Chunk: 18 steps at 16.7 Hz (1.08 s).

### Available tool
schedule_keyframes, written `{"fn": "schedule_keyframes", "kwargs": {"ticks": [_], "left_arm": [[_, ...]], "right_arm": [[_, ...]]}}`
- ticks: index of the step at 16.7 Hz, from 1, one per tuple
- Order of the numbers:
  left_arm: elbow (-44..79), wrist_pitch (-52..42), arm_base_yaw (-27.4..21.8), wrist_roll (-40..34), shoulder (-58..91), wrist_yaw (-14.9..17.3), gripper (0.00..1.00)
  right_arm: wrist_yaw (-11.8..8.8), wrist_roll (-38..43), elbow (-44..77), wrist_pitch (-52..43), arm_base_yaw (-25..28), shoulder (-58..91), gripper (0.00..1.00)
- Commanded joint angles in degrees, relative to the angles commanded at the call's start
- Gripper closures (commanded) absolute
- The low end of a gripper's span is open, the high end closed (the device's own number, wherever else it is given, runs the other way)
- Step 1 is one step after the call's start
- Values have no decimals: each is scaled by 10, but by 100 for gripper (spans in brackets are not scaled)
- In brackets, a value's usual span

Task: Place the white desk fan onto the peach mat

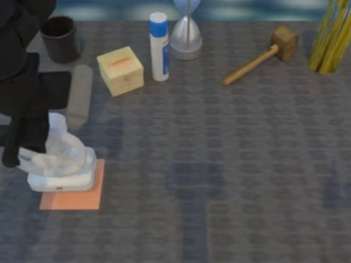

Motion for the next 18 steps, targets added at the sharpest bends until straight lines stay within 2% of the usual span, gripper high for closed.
{"fn": "schedule_keyframes", "kwargs": {"ticks": [6,11,15,18], "left_arm": [[-2,2,-2,3,1,0,100],[-62,71,3,4,8,0,100],[-69,79,3,5,10,0,100],[-69,79,3,5,10,0,77]], "right_arm": [[0,0,0,0,0,0,0],[0,0,0,0,0,0,0],[0,0,0,0,0,0,0],[0,0,0,0,0,0,0]]}}
